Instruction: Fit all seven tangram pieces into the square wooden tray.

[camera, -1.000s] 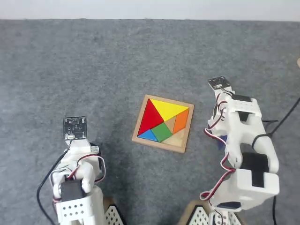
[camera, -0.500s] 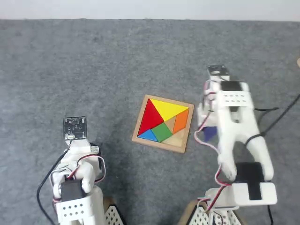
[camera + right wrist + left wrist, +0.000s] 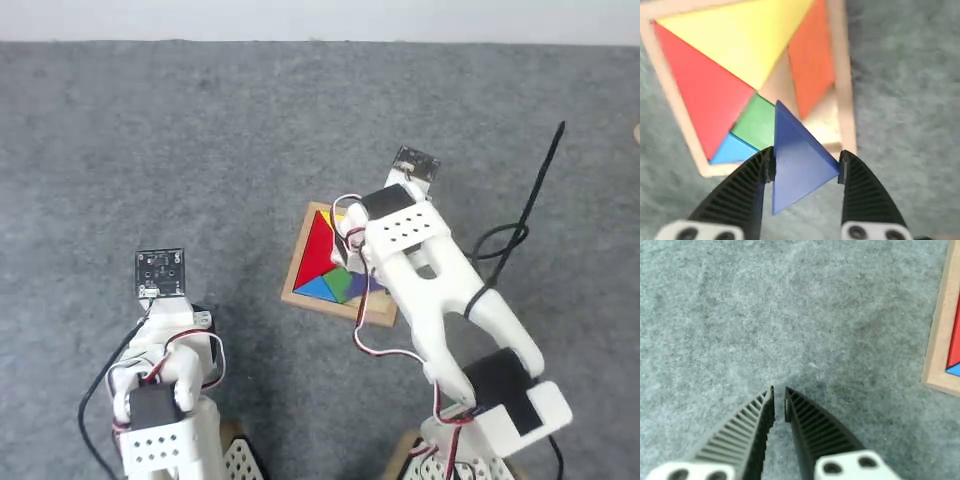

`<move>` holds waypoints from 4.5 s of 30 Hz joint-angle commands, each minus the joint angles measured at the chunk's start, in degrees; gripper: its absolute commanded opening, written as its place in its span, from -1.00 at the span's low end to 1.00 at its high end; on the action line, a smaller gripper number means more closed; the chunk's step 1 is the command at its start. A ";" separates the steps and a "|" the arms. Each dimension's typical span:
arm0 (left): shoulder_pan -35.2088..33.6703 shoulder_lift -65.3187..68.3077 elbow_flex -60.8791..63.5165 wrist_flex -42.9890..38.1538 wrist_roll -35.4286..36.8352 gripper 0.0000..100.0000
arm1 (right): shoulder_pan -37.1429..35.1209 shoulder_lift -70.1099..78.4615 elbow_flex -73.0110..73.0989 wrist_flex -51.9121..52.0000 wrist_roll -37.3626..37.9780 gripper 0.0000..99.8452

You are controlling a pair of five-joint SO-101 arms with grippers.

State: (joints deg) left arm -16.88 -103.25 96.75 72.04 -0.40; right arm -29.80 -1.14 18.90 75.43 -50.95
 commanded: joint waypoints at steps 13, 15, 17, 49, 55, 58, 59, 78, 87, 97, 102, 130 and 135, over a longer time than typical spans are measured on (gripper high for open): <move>0.35 -0.97 -0.31 0.18 -0.26 -0.93 | 1.10 4.09 -2.73 -1.98 -7.82 -0.79; 0.35 -0.97 -0.31 0.18 -0.26 -0.93 | 1.10 3.38 -2.64 -2.33 -7.82 -0.79; 0.35 -0.97 -0.31 0.18 -0.26 -0.93 | 1.10 3.47 -2.55 -2.51 -7.74 -0.78; 0.35 -0.97 -0.31 0.18 -0.26 -0.93 | -4.35 2.68 -2.73 -5.76 9.67 -0.41; 0.35 -0.97 -0.31 0.18 -0.26 -0.93 | -4.26 3.03 -2.64 -5.76 14.15 -0.41; 0.35 -0.97 -0.31 0.18 -0.26 -0.93 | -4.26 3.03 -2.81 -5.85 14.15 -0.41; 0.35 -0.97 -0.31 0.18 -0.26 -0.93 | -4.26 2.95 -2.90 -6.37 14.15 -0.41; 0.35 -0.97 -0.31 0.18 -0.26 -0.93 | -1.10 -2.68 -10.55 2.07 67.34 -0.41; 0.35 -0.97 -0.31 0.18 -0.26 -0.93 | -9.01 -1.36 2.11 -10.51 80.18 -0.41; 0.35 -0.97 -0.31 0.18 -0.26 -0.93 | -4.70 2.59 8.18 -19.03 80.97 -0.41; 0.35 -0.97 -0.31 0.18 -0.26 -0.93 | -0.66 2.51 8.53 -19.21 81.32 -0.41; 0.35 -0.97 -0.31 0.18 -0.26 -0.93 | 8.04 -2.95 11.52 -20.97 79.82 -0.41; 0.35 -0.97 -0.31 0.18 -0.26 -0.93 | 8.40 -14.64 15.03 -15.78 80.62 -0.41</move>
State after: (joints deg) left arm -16.88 -103.25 96.75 72.04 -0.40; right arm -21.71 -7.56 32.88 56.62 29.41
